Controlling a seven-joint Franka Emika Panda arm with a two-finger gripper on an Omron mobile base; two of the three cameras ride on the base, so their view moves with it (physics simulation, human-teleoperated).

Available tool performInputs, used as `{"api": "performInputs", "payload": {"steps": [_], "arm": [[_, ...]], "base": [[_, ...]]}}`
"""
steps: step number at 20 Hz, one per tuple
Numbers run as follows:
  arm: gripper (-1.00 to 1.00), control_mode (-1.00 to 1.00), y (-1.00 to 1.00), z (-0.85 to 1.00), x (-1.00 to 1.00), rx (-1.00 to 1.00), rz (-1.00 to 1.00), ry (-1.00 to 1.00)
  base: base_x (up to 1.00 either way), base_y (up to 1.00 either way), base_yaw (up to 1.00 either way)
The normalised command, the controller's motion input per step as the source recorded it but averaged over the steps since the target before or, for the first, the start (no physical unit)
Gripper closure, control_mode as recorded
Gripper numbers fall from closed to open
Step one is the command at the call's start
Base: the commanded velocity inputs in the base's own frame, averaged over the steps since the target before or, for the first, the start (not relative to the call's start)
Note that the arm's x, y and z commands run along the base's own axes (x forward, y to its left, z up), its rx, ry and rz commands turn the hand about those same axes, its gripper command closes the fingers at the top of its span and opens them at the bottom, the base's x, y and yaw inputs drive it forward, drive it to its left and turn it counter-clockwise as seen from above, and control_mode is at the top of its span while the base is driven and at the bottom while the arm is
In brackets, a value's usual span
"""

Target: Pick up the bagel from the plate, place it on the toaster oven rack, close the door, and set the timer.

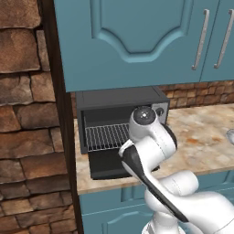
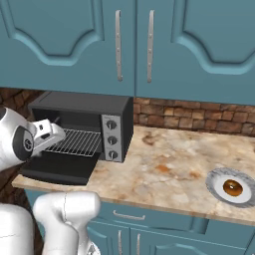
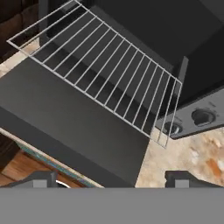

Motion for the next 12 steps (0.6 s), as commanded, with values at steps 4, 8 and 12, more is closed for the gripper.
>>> {"api": "performInputs", "payload": {"steps": [4,8,12], "arm": [[-1.00,-1.00,-0.81,0.46,-0.07,0.13,-0.20,0.00],[-1.00,-1.00,-0.91,0.29,0.00,0.09,-0.21,0.01],[-1.00,-1.00,-0.94,0.08,0.00,0.01,-0.20,0.02]], "base": [[0.00,0.00,0.00],[0.00,0.00,0.00],[0.00,0.00,0.00]]}}
